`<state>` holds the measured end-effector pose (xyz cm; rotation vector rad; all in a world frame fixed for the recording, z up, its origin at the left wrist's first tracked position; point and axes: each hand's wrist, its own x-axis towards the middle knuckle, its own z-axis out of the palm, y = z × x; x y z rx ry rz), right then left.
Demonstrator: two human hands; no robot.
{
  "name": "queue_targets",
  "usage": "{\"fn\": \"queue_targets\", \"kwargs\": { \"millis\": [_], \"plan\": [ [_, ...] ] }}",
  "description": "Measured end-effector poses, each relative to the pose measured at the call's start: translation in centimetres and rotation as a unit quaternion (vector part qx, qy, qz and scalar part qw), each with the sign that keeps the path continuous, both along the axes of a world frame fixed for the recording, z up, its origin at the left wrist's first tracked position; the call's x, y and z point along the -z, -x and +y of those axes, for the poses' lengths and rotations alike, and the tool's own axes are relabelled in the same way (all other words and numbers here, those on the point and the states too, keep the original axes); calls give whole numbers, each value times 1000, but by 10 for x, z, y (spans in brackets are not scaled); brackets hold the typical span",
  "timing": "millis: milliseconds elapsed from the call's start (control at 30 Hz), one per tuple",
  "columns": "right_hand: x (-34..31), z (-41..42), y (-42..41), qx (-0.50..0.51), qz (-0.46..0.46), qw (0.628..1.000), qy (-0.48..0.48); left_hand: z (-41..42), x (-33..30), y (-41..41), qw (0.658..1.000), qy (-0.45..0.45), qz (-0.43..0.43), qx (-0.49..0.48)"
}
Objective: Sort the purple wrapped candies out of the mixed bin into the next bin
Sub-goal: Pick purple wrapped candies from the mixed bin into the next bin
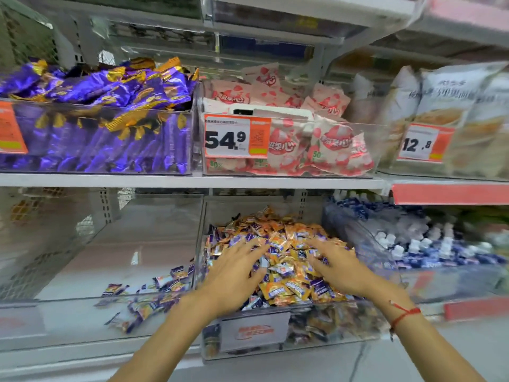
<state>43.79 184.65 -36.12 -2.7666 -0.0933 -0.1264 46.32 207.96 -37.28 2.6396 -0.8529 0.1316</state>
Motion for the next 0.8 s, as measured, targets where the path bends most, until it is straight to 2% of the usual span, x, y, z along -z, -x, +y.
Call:
{"fn": "queue_targets", "kwargs": {
  "millis": [67, 133, 200, 267, 367, 467, 567, 667, 733, 800],
  "plan": [
    [4, 6, -6, -6, -36, 999, -10, -5, 8, -10, 998, -39, 22, -43],
    [3, 18, -16, -34, -79, 996, -23, -8, 14, -14, 996, -35, 39, -68],
    [3, 32, -27, -62, -84, 994, -41, -11, 13, -15, 996, -39, 6, -78],
    [6, 42, -36, -68, -81, 994, -1, -12, 6, -14, 995, -30, -47, -85],
    [5, 37, -40, -48, -108, 992, 44, -13, -7, -17, 989, 4, -98, -108],
    [-7, 23, -32, -12, -112, 991, 67, -20, -11, -30, 992, 26, -83, -86],
    [-13, 3, -20, 39, -116, 986, 117, -30, -16, -40, 994, -36, -71, -71],
    [-12, -11, -12, 87, -112, 984, 112, -29, -18, -37, 986, -55, -127, -93],
    [-11, -10, -14, 85, -146, 977, 128, -22, -18, -28, 983, -40, -148, -103],
    [-11, 2, -20, 44, -208, 970, 121, -12, -18, -19, 982, -19, -151, -110]
  ]
}}
